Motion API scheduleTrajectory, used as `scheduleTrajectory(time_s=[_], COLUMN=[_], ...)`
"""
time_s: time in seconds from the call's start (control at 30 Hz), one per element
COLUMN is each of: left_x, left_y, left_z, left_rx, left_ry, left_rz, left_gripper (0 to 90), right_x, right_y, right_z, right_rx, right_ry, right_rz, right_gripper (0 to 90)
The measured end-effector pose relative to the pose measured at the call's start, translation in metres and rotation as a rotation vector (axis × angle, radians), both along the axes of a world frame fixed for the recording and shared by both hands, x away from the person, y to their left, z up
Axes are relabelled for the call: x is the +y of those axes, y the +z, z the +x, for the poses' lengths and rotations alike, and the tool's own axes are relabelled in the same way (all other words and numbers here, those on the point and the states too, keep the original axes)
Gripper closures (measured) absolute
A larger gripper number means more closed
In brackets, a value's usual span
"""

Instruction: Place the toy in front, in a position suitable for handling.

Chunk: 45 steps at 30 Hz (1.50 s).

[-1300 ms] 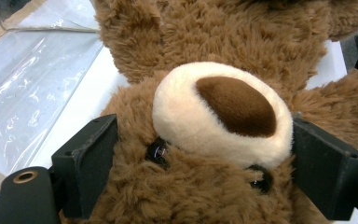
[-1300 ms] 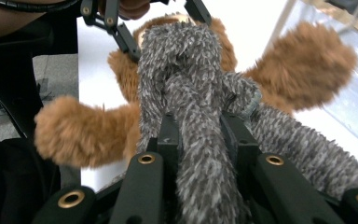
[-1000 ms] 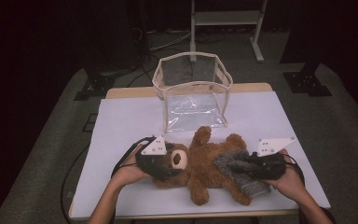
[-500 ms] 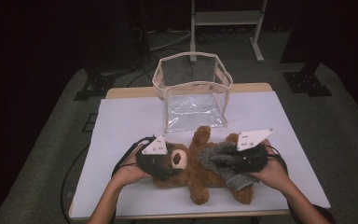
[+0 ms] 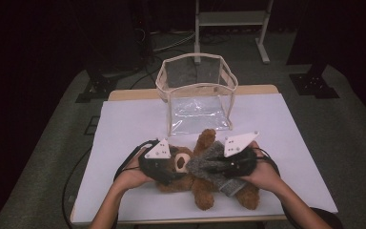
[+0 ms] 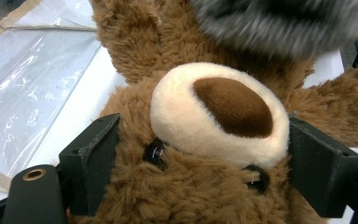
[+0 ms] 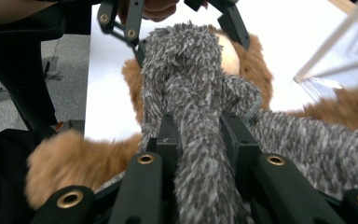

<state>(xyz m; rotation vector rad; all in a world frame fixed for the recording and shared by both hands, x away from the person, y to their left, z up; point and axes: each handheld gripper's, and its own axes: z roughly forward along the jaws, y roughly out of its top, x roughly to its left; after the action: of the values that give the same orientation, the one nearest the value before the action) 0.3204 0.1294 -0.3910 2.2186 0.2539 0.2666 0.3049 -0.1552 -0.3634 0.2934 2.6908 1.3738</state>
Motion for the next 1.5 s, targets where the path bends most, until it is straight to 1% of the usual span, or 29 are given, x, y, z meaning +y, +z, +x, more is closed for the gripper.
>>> scheduleTrajectory(time_s=[0.07,0.1,0.13,0.2,0.23,0.37,0.4,0.43,0.47,0.5,0.53,0.67,0.7,0.77,0.8,0.87,0.97,1.0,1.03,1.07,1.1,1.13,1.23,1.3,1.33,1.4,1.43,1.47,1.5], left_x=[0.000,0.001,0.001,0.001,0.001,0.001,0.001,0.001,0.001,0.001,0.001,0.001,0.002,0.003,0.004,0.007,0.009,0.010,0.011,0.011,0.010,0.009,0.009,0.009,0.008,0.008,0.008,0.007,0.007], left_y=[0.000,0.000,0.000,0.000,0.000,0.001,0.001,0.001,0.001,0.001,0.001,0.001,0.001,0.001,0.002,0.004,0.005,0.004,0.004,0.004,0.005,0.005,0.005,0.004,0.004,0.005,0.005,0.005,0.005], left_z=[0.000,0.001,0.001,0.001,0.001,0.000,0.000,0.000,0.000,0.000,0.000,0.001,0.001,0.002,0.003,0.002,0.003,0.002,0.003,0.003,0.002,0.002,0.002,0.002,0.002,0.002,0.002,0.002,0.002], left_rx=[0.004,0.007,0.007,0.008,0.008,0.005,0.005,0.004,0.002,0.002,-0.002,-0.003,0.000,-0.010,-0.003,0.000,0.012,0.019,0.026,0.026,0.023,0.021,0.026,0.027,0.026,0.027,0.027,0.027,0.027], left_ry=[0.002,0.004,0.006,0.009,0.010,0.008,0.008,0.007,0.004,0.004,-0.001,-0.003,0.004,0.014,0.023,0.021,0.020,0.024,0.026,0.026,0.028,0.036,0.043,0.044,0.044,0.043,0.044,0.044,0.042], left_rz=[-0.002,-0.003,-0.001,-0.002,-0.002,-0.001,-0.001,0.001,0.003,0.003,0.005,0.001,-0.008,-0.015,-0.019,-0.029,-0.020,-0.023,-0.022,-0.022,-0.016,-0.012,-0.016,-0.018,-0.017,-0.014,-0.015,-0.016,-0.015], left_gripper=[16.9,16.9,16.9,16.9,16.9,16.9,16.9,16.9,16.8,16.8,16.8,16.6,16.5,16.6,16.6,23.9,26.3,26.4,26.9,27.4,27.5,27.4,27.5,27.5,27.5,27.4,27.4,27.4,27.4], right_x=[-0.012,-0.012,-0.026,-0.037,-0.037,-0.069,-0.074,-0.074,-0.082,-0.082,-0.087,-0.085,-0.083,-0.078,-0.078,-0.073,-0.064,-0.054,-0.051,-0.051,-0.043,-0.041,-0.043,-0.050,-0.057,-0.061,-0.070,-0.074,-0.074], right_y=[0.000,0.000,0.000,-0.002,-0.002,-0.013,-0.015,-0.015,-0.019,-0.019,-0.023,-0.027,-0.027,-0.025,-0.025,-0.022,-0.020,-0.017,-0.016,-0.016,-0.013,-0.012,-0.012,-0.014,-0.017,-0.019,-0.023,-0.025,-0.025], right_z=[-0.005,-0.005,-0.010,-0.014,-0.014,-0.023,-0.025,-0.025,-0.026,-0.026,-0.026,-0.023,-0.022,-0.015,-0.015,-0.008,-0.001,0.002,0.002,0.002,0.002,0.002,-0.001,-0.005,-0.009,-0.012,-0.018,-0.021,-0.021], right_rx=[0.001,0.001,-0.001,0.013,0.013,0.045,0.050,0.050,0.065,0.065,0.073,0.080,0.077,0.070,0.070,0.071,0.078,0.063,0.056,0.056,0.040,0.034,0.029,0.033,0.038,0.034,0.043,0.049,0.049], right_ry=[-0.013,-0.013,-0.031,-0.050,-0.050,-0.105,-0.116,-0.116,-0.134,-0.134,-0.142,-0.137,-0.139,-0.135,-0.135,-0.135,-0.117,-0.105,-0.100,-0.100,-0.086,-0.083,-0.084,-0.089,-0.102,-0.108,-0.121,-0.128,-0.128], right_rz=[0.009,0.009,0.013,0.018,0.018,0.029,0.033,0.033,0.046,0.046,0.063,0.079,0.086,0.098,0.098,0.114,0.133,0.135,0.134,0.134,0.132,0.126,0.117,0.119,0.115,0.110,0.106,0.101,0.101], right_gripper=[70.7,70.7,70.6,70.6,70.6,70.7,70.6,70.6,70.6,70.6,70.6,70.7,70.7,70.6,70.6,70.7,70.8,70.8,70.8,70.8,70.7,70.7,70.6,70.7,70.7,70.7,70.6,70.5,70.5])
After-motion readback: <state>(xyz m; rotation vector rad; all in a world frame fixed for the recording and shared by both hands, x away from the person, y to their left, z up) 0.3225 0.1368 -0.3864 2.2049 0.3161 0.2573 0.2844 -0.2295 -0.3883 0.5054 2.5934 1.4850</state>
